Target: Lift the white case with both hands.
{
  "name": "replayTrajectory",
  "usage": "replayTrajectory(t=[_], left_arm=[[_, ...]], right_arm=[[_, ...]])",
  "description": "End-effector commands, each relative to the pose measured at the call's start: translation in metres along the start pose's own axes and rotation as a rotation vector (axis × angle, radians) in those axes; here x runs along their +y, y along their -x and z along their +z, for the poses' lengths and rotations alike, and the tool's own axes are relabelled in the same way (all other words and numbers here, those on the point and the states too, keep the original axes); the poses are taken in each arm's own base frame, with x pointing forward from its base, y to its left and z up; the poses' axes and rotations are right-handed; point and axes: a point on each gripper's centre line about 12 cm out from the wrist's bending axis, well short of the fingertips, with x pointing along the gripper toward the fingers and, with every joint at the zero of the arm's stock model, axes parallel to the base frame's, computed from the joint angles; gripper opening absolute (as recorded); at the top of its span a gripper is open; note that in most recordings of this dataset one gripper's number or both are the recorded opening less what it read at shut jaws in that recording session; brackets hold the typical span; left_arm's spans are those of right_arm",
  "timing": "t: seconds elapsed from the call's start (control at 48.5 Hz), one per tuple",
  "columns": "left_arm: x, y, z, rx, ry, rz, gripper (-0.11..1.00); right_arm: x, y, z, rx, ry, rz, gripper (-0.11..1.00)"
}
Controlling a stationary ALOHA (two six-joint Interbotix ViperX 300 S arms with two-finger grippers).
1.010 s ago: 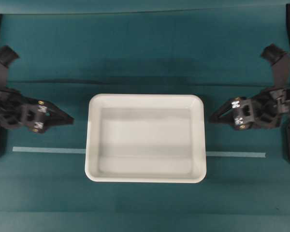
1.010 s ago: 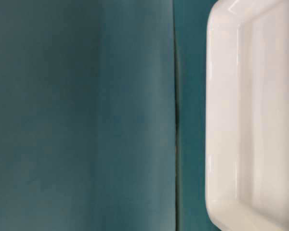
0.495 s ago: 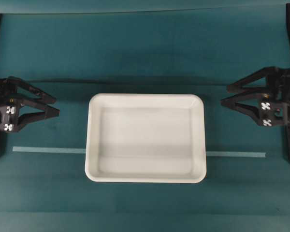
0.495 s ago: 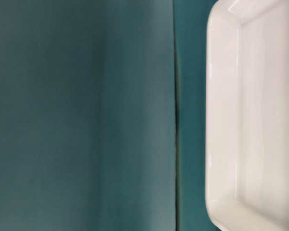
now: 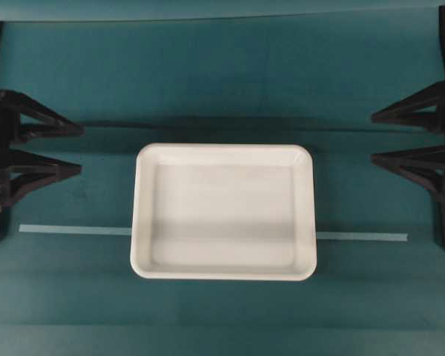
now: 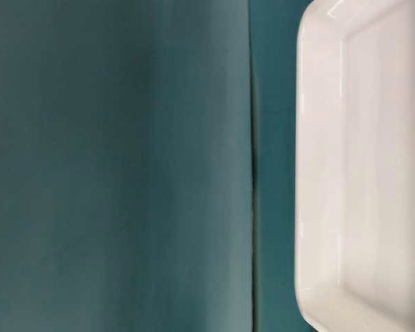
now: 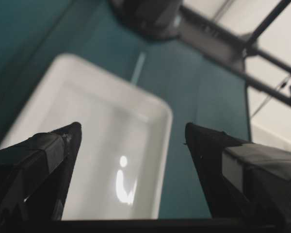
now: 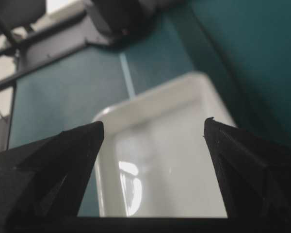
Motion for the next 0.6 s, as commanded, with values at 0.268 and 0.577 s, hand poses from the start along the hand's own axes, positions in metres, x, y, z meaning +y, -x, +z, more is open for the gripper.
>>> replayTrajectory(t=[0.268, 0.577], left_arm=[[-0.012, 0.022, 0.027, -0.127, -0.137, -0.045, 0.93], [-0.012, 0.025, 0.028, -0.134, -0.145, -0.046, 0.93]], right_arm=[[0.009, 0.018, 0.017, -0.055, 0.096, 0.033, 0.89], [0.009, 0.018, 0.017, -0.052, 0.098, 0.033, 0.89]])
